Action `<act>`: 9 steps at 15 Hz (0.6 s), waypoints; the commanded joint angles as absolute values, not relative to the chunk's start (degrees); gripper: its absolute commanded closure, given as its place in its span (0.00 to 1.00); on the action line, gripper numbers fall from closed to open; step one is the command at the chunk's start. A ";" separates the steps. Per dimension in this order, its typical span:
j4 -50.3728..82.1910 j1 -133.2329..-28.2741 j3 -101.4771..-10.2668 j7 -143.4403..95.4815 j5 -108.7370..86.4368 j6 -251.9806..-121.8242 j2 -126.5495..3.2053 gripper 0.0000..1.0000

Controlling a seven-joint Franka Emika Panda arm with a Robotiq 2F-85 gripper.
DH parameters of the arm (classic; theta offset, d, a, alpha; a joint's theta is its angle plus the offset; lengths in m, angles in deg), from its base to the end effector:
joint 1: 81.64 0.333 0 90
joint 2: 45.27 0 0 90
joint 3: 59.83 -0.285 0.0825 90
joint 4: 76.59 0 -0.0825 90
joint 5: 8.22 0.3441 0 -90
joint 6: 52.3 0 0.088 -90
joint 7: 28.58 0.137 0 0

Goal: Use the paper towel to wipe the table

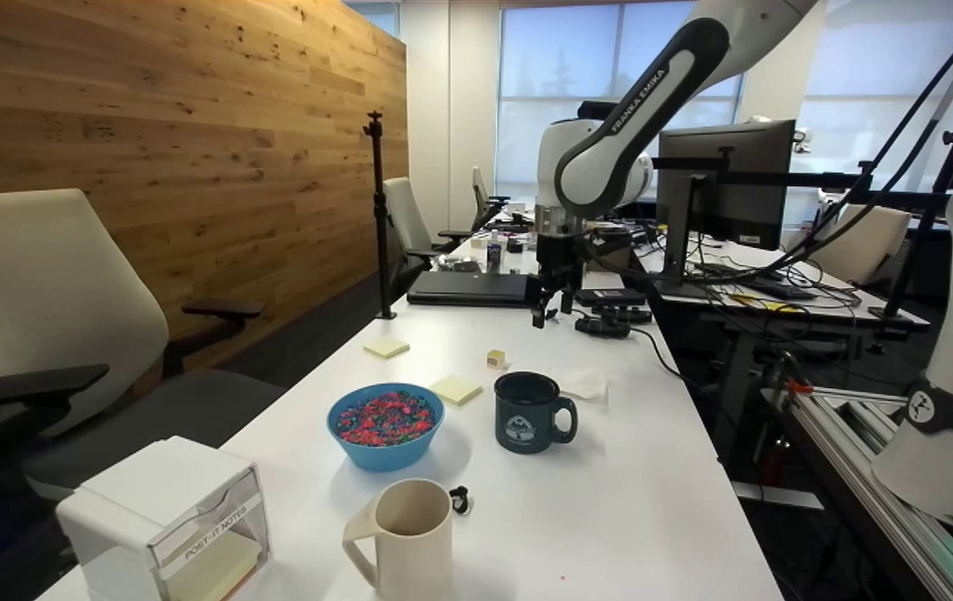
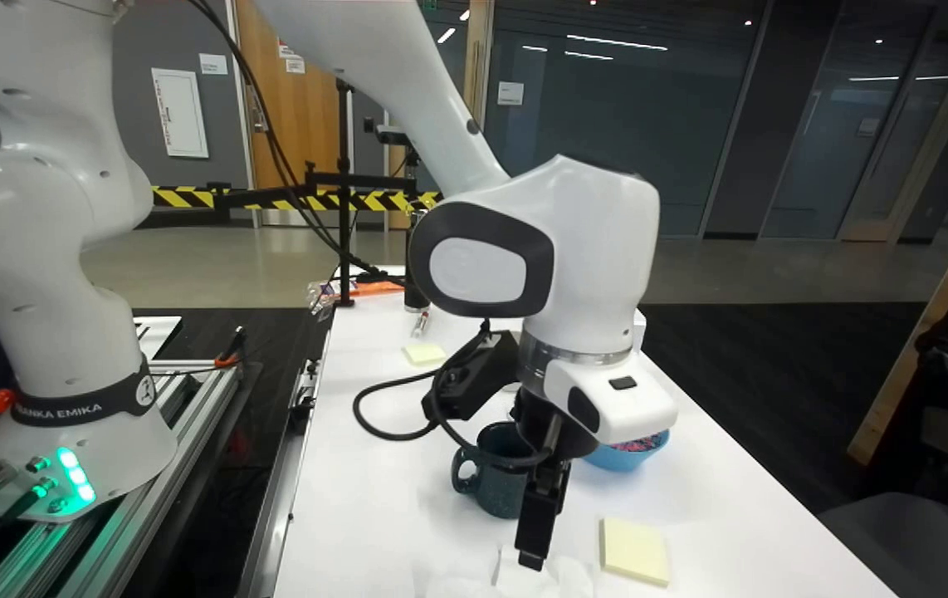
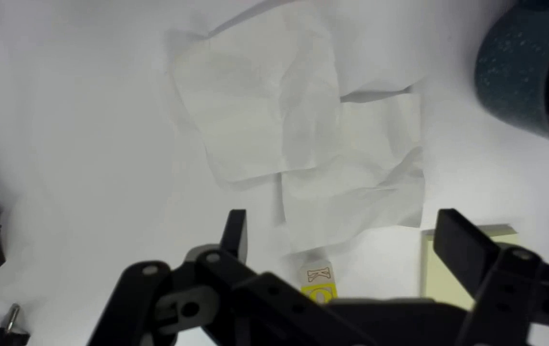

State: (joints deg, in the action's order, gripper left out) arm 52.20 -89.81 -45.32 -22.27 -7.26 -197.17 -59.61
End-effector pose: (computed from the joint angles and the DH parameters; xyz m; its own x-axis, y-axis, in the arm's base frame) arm 0.4752 -0.2010 0.2328 0.8720 -0.4874 0.0442 -0.4892 -0.8709 0.0473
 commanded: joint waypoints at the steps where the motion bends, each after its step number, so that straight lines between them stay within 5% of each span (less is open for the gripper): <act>1: 52.69 -90.27 -47.43 -24.79 -8.05 -193.99 -56.67 0.00; 9: 52.17 -88.59 -51.01 -27.62 -9.43 -193.07 -55.89 0.00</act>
